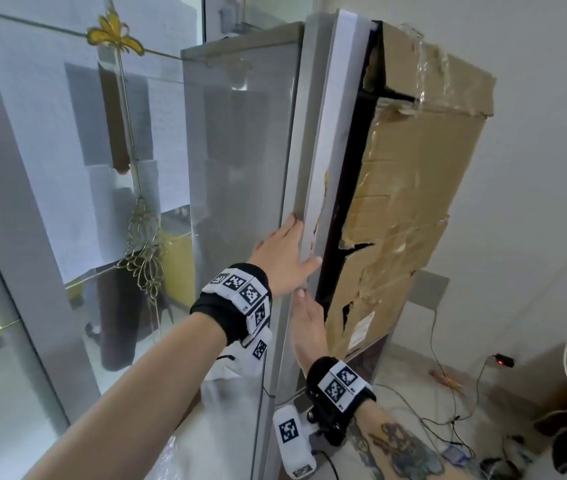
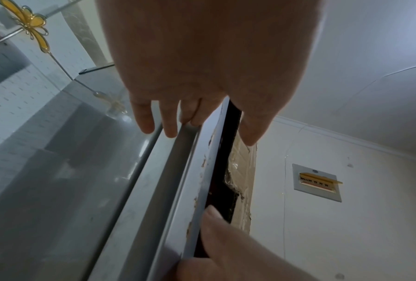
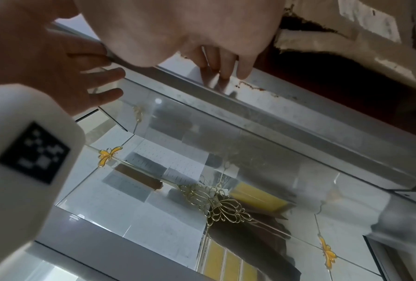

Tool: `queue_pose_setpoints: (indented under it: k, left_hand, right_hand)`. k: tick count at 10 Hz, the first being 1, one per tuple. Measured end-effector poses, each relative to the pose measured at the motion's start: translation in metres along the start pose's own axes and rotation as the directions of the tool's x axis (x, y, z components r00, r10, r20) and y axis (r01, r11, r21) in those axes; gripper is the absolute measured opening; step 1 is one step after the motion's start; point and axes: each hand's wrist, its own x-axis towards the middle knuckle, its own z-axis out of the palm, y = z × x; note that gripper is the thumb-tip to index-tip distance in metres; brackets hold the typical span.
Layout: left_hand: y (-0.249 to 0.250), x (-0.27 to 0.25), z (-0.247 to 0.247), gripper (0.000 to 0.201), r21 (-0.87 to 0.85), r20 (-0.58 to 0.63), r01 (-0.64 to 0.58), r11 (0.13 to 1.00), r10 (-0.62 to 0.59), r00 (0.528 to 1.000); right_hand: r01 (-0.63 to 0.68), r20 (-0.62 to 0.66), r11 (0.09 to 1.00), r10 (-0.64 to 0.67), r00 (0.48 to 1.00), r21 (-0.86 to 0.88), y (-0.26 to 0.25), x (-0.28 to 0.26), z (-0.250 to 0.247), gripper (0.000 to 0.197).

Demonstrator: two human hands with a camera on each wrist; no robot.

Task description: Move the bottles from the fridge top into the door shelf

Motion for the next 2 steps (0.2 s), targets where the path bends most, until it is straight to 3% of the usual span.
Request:
queue_pose_setpoints:
  k: [2]
  left_hand:
    - [-0.011, -0.022, 0.002, 0.071, -0.106, -0.066, 0.011, 0.994, -0.018, 0.998]
  right_hand:
    - [-0.052, 0.092, 0.995, 0.044, 0.995, 0.084, -0.005, -0.008, -0.036, 0.052]
